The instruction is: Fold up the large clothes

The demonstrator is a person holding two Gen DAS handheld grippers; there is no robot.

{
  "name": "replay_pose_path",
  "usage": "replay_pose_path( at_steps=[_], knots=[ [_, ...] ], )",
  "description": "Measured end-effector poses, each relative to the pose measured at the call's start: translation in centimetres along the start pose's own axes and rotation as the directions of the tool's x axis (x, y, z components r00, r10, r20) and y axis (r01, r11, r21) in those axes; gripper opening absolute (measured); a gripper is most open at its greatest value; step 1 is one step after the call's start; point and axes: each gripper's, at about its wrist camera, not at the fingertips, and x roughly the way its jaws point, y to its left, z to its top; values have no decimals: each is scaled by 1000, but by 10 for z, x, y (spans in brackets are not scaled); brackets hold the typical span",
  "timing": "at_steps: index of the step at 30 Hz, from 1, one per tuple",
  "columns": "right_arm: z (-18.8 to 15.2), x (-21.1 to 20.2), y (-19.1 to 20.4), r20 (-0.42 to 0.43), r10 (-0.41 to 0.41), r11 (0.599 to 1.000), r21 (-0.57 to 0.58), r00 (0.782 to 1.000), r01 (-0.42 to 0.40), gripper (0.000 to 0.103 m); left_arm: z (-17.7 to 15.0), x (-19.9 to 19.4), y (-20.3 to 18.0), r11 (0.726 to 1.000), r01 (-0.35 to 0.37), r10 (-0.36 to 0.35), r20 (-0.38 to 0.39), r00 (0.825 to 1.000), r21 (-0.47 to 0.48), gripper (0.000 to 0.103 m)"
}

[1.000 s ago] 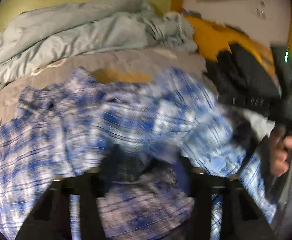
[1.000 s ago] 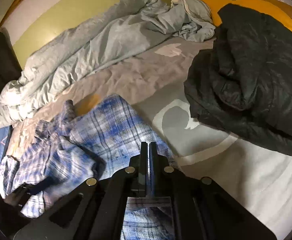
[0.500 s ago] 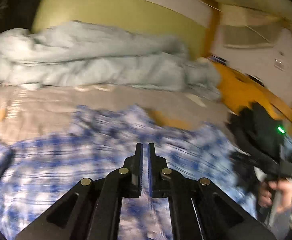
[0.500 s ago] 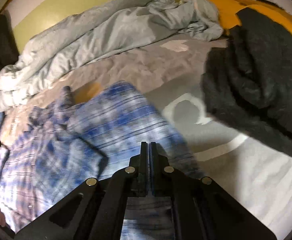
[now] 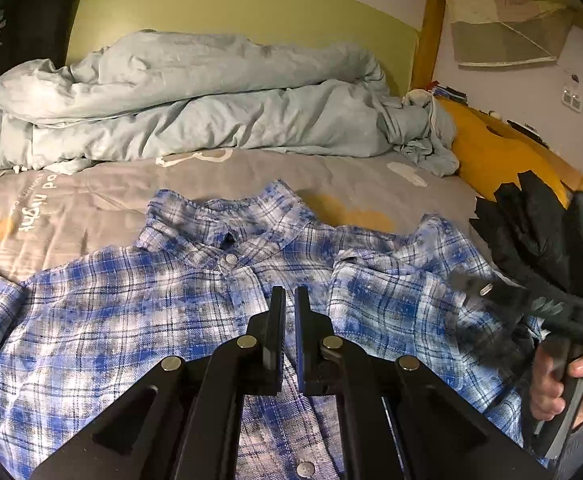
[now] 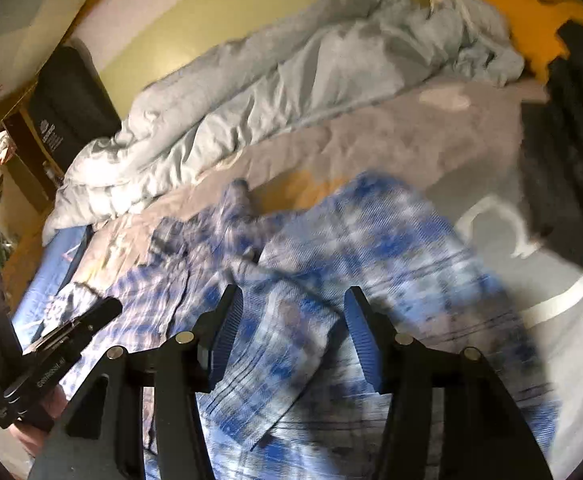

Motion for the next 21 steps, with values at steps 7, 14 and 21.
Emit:
replay_pose_path(
  at_steps=[7, 14, 21],
  knots=[
    [-3, 15, 18, -22, 25, 998, -52, 999, -26, 2, -3, -2, -21, 989, 122, -120, -30, 992, 80, 3],
    [-6, -16, 54, 36, 359, 931, -84, 933, -355, 2, -12, -7, -52, 942, 302, -292, -90, 952, 146, 43],
    [-15, -5, 69, -22, 398, 914, -81, 917, -398, 2, -19, -2, -66, 960, 204, -191, -84, 978, 190, 65]
  ],
)
